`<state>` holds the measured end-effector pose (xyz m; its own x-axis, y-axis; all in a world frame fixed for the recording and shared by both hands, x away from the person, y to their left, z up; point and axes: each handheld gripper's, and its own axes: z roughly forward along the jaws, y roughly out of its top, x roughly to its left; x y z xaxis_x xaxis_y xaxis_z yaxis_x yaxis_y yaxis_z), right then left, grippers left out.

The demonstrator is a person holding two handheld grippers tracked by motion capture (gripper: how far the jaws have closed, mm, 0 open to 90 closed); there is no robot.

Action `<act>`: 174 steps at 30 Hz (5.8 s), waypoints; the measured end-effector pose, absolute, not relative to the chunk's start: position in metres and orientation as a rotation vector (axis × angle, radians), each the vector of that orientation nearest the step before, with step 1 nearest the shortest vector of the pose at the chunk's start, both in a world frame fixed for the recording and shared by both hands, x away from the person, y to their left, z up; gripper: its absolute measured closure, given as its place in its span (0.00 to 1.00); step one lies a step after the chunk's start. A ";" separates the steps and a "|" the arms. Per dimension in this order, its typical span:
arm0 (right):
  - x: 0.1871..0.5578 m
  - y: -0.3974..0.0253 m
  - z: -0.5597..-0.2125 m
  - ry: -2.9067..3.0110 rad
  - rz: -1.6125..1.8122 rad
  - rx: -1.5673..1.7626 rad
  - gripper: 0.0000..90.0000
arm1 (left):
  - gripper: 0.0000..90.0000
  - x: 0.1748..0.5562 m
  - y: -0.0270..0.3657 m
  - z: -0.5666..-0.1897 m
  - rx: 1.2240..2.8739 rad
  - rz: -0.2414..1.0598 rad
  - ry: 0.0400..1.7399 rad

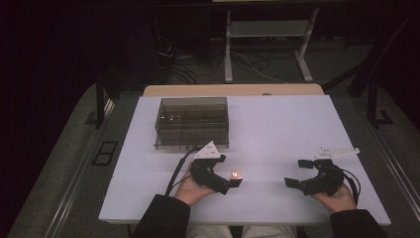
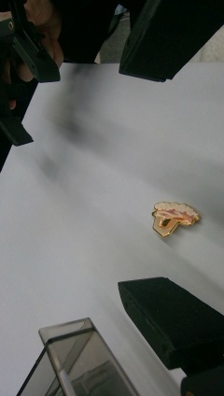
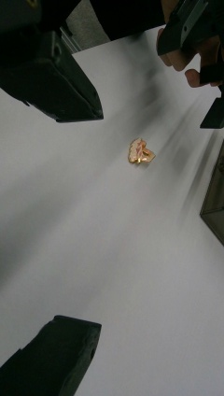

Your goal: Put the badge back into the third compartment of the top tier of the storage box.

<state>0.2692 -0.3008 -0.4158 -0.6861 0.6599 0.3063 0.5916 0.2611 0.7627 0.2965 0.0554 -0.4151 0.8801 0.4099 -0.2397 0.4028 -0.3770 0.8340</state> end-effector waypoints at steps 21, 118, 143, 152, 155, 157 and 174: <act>0.270 -0.299 -0.417 2.456 1.410 1.201 0.00 | 0.00 0.298 0.038 -0.433 2.102 -0.044 0.556; 0.271 -0.296 -0.419 2.496 1.380 1.180 0.00 | 0.94 0.307 0.034 -0.426 2.093 -0.152 0.618; 0.271 -0.298 -0.418 2.486 1.394 1.175 0.00 | 0.93 0.315 0.044 -0.393 2.054 -0.117 0.584; 0.270 -0.300 -0.417 2.475 1.410 1.177 0.00 | 0.93 0.319 0.049 -0.378 2.057 -0.089 0.562; 0.270 -0.300 -0.416 2.468 1.425 1.172 0.00 | 0.93 0.320 0.049 -0.375 2.053 -0.084 0.568; 0.270 -0.300 -0.416 2.469 1.429 1.167 0.00 | 0.93 0.320 0.050 -0.372 2.050 -0.083 0.566; 0.270 -0.300 -0.417 2.473 1.426 1.170 0.00 | 0.93 0.333 0.059 -0.341 2.059 -0.054 0.548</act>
